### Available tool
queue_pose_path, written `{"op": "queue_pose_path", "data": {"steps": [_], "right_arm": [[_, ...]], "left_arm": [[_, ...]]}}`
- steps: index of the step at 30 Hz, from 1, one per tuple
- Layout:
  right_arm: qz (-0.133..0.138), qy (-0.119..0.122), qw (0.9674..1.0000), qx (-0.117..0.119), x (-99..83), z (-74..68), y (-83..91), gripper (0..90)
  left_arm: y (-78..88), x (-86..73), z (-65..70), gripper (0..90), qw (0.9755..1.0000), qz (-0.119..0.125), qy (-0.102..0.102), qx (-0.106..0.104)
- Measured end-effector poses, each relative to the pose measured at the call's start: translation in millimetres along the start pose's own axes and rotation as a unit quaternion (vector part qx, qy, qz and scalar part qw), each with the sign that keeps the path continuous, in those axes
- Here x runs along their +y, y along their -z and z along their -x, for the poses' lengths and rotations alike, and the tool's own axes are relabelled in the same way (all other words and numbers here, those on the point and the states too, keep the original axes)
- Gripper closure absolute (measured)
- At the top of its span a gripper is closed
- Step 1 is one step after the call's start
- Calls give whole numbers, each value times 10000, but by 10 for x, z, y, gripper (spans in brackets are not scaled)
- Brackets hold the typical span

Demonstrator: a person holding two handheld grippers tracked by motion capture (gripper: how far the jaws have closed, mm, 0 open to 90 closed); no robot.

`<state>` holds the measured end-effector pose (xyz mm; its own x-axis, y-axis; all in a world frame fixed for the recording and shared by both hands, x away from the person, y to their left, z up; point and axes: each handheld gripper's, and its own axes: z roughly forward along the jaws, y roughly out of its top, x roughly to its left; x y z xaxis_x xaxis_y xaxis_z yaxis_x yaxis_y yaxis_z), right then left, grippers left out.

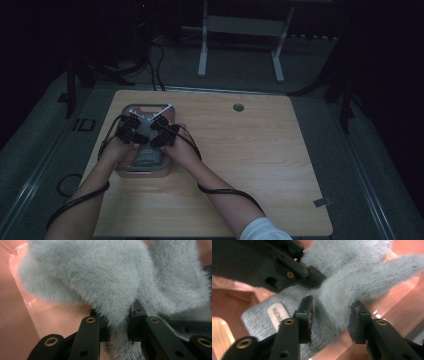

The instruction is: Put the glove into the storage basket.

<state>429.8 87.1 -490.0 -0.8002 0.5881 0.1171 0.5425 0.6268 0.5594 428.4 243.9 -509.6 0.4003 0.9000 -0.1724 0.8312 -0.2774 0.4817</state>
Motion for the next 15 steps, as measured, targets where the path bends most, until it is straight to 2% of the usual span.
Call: {"op": "queue_pose_path", "data": {"steps": [4, 7, 10, 12, 15], "right_arm": [[61, 6, 10000, 32, -25, 12, 62, 505], [284, 87, 9995, 103, -41, 4, 158, 423], [519, 89, 9984, 219, -62, 19, 302, 361], [659, 58, 9974, 278, -83, 50, 402, 305], [800, 96, 9963, 312, -123, 103, 540, 256]], "left_arm": [[-15, 10, -9, 720, 9999, -69, 14, 86], [-33, 15, -3, 667, 9999, -50, 32, 125], [-16, 27, 10, 569, 9997, 35, 49, 241], [20, 26, 15, 462, 9993, 160, 58, 325], [78, 4, 20, 315, 9977, 476, 26, 471]]}}
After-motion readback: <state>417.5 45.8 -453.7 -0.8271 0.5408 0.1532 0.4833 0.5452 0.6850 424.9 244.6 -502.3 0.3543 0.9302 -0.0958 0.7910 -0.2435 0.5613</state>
